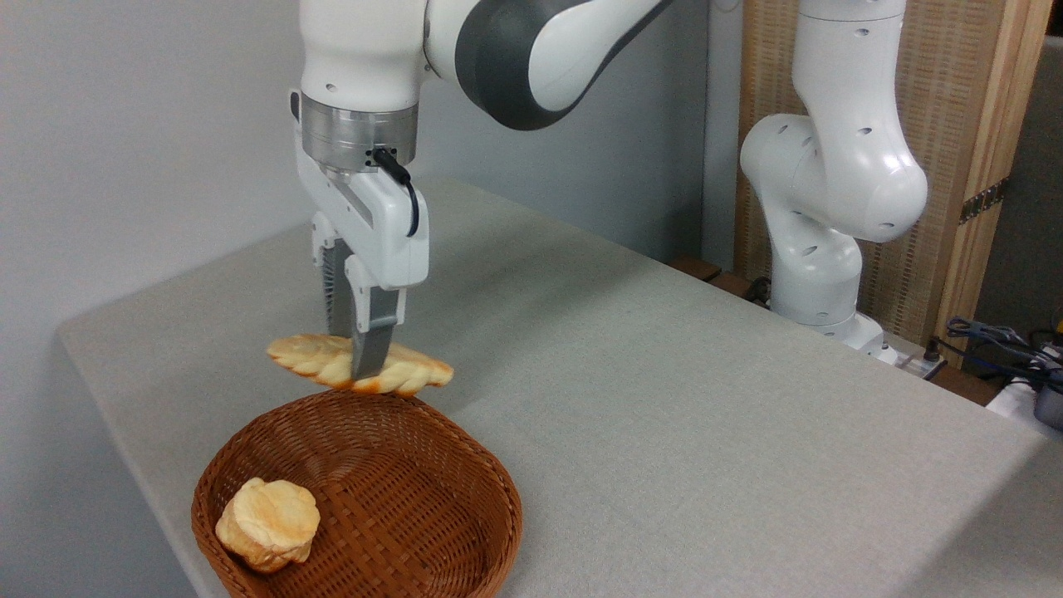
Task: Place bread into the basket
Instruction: 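Lift the held bread roll and carry it over the wicker basket, then lower the roll into the basket, open the gripper and raise it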
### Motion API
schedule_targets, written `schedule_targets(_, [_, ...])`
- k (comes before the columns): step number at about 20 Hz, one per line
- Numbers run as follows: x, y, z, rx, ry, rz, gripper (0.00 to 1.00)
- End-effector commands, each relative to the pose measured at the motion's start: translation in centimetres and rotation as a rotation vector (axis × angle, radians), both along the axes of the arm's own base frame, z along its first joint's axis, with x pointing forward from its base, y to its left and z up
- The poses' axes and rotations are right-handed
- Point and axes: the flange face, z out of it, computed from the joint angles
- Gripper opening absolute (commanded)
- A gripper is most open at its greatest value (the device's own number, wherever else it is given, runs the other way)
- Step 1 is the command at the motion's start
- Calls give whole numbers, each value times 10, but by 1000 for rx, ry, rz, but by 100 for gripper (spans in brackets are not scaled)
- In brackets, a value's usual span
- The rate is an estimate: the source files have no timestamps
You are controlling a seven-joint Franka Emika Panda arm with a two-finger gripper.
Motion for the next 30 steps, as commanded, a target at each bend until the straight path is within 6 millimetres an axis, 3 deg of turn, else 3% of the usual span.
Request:
schedule_targets(1, [16, 12, 9, -27, -101, 36, 64])
schedule_targets(3, [22, 13, 3, -21, -126, 44, 91])
schedule_targets(5, [27, 13, -4, -16, -131, 45, 100])
schedule_targets(21, [26, 13, -1, -20, -134, 55, 100])
schedule_targets(25, [21, 14, 11, -38, -137, 102, 100])
schedule_targets(30, [2, 14, 29, -1, -9, 141, 100])
